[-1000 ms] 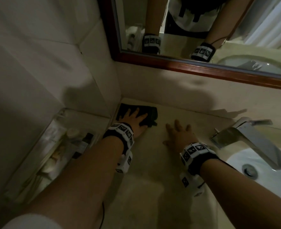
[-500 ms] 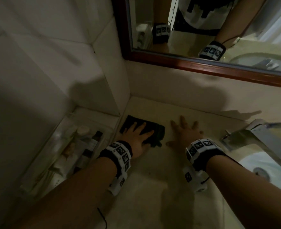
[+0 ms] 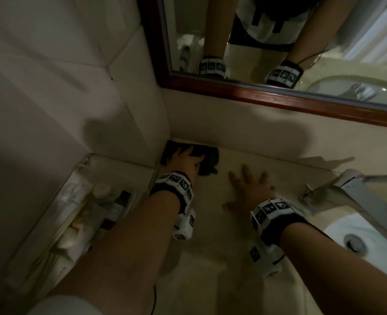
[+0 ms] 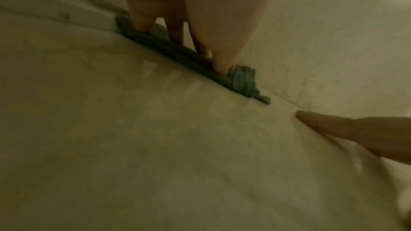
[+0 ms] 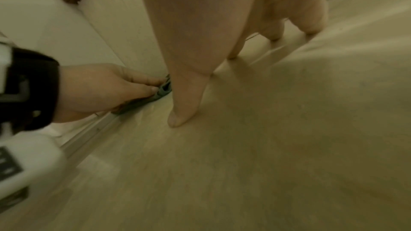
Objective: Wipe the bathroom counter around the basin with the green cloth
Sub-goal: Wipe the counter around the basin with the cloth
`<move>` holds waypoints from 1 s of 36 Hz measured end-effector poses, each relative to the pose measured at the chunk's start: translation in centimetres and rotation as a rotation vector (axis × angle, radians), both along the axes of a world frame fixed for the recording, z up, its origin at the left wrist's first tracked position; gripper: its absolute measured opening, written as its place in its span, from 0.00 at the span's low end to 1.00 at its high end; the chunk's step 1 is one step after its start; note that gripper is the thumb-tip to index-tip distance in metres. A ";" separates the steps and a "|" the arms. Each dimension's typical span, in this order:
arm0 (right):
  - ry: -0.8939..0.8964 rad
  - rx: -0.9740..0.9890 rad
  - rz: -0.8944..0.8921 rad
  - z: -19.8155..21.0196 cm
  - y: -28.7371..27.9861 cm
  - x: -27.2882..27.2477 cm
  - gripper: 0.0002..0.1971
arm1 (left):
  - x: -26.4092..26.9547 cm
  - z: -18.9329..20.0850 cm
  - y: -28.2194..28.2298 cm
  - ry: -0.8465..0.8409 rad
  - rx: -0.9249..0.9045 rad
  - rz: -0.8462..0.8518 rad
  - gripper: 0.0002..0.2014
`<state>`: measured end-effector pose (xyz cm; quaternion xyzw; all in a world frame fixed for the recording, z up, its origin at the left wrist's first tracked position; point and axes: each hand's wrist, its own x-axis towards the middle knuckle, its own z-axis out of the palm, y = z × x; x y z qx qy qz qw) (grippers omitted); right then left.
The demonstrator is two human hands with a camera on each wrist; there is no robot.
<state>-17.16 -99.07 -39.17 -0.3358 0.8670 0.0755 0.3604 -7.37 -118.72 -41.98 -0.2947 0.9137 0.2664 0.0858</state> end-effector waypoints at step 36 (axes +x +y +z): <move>-0.003 -0.054 -0.022 0.1 2.7 -1.6 0.52 | 0.9 1.1 2.6 -0.212 -0.128 -0.080 0.28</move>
